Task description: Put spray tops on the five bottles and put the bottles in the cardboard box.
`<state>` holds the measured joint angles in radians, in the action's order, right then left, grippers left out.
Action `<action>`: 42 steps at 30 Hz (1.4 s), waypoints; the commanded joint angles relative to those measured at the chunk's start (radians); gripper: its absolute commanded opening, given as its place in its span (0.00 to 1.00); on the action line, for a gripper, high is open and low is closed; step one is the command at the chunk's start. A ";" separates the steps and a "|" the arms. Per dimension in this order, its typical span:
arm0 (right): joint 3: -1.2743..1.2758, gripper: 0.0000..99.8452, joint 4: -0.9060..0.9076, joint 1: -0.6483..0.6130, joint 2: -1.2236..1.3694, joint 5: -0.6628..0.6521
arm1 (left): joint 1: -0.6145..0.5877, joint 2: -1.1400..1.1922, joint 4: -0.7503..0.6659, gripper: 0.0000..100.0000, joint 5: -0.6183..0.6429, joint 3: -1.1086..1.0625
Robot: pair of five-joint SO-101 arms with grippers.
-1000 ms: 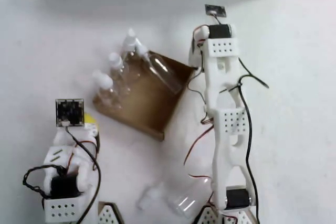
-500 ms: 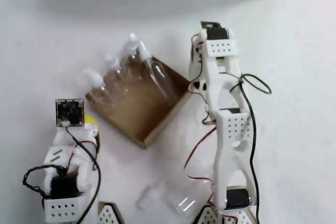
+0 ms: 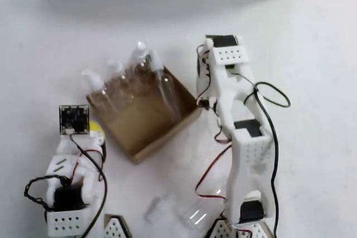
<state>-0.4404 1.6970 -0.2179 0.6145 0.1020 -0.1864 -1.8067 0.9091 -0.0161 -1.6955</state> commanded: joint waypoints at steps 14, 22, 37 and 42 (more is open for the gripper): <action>0.284 0.02 -0.027 0.030 -0.470 -0.087 | -0.015 -0.007 -0.032 0.02 -0.009 0.003; 0.264 0.02 -0.097 -0.087 -0.575 -0.183 | -0.015 -0.007 -0.032 0.02 -0.009 0.003; 0.394 0.18 -0.156 -0.349 -0.704 -0.195 | -0.015 -0.007 -0.032 0.02 -0.009 0.003; 0.479 0.18 -0.295 -0.387 -0.694 -0.264 | -0.015 -0.007 -0.032 0.02 -0.009 0.003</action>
<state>0.0153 1.4945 -0.5831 -0.0560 -0.1020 -0.1864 -1.8067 0.9091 -0.0161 -1.6955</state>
